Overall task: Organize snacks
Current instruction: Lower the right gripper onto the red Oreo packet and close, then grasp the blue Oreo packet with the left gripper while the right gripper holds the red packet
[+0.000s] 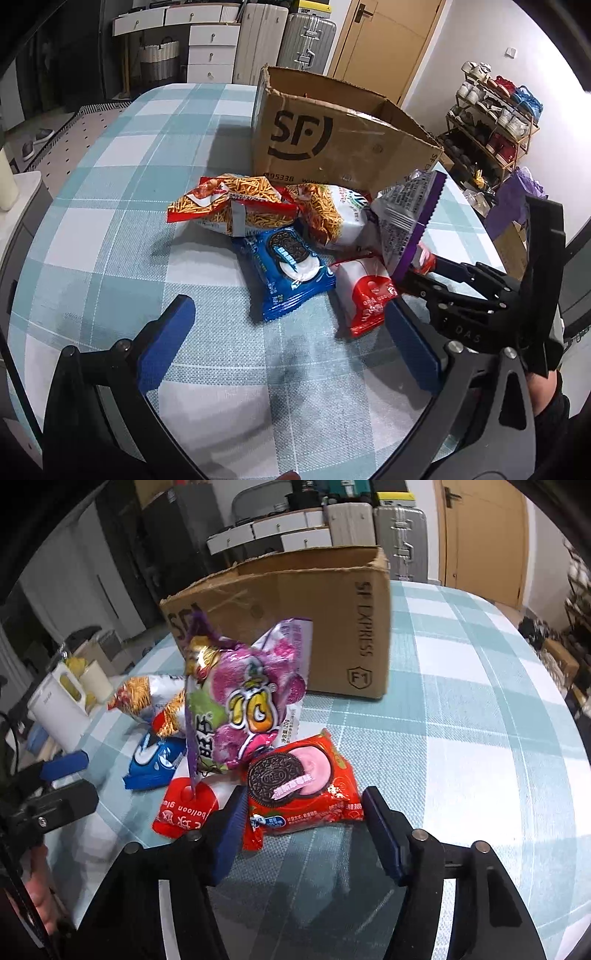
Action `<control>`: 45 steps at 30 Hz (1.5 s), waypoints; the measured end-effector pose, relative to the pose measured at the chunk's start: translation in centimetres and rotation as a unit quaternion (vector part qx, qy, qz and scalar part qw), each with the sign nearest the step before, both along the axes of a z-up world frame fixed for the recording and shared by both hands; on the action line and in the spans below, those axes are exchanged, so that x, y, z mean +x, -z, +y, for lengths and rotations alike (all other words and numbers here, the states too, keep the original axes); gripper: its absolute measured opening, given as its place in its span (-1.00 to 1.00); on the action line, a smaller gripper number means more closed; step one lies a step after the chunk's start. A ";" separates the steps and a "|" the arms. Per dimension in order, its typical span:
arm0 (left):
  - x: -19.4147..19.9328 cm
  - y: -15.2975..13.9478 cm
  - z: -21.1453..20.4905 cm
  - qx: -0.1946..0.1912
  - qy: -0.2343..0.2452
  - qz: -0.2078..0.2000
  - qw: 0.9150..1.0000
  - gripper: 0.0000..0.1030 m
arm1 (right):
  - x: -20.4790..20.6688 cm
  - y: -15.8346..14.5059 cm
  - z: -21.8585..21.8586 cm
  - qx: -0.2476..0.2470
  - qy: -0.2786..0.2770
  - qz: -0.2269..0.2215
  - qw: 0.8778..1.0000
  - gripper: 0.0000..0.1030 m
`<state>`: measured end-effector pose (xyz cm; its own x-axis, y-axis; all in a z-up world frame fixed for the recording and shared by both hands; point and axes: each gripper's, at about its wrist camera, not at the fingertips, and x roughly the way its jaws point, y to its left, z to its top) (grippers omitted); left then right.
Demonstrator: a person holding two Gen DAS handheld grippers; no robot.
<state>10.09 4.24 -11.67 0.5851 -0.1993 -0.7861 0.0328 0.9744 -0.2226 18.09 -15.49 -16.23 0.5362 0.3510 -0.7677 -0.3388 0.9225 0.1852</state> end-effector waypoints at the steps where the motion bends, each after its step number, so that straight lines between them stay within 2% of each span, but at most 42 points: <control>1: 0.1 0.1 0.1 -0.001 -0.002 0.001 1.000 0.98 | -0.2 0.0 0.3 -0.004 -0.007 -0.003 1.000 -0.04; 5: 0.1 0.4 0.6 -0.002 -0.006 0.005 1.000 0.98 | -0.7 -0.2 0.5 -0.006 -0.012 -0.013 1.000 -0.17; 21: 0.6 1.2 1.5 0.003 -0.020 0.016 1.000 0.98 | -3.0 -1.0 -1.2 0.019 -0.004 -0.018 1.000 -0.17; 36: 5.0 2.5 0.4 0.023 -0.034 0.044 0.998 0.98 | -4.5 -1.5 -3.4 0.049 0.011 -0.029 0.998 -0.17; 43: 7.1 3.9 -0.6 0.061 -0.048 0.066 0.995 0.98 | -4.3 -1.2 -4.0 0.058 0.013 -0.025 0.998 -0.18; 45: 7.5 4.1 -0.5 0.056 -0.051 0.070 0.995 0.98 | -4.3 -1.1 -4.2 0.061 0.015 -0.023 0.998 -0.18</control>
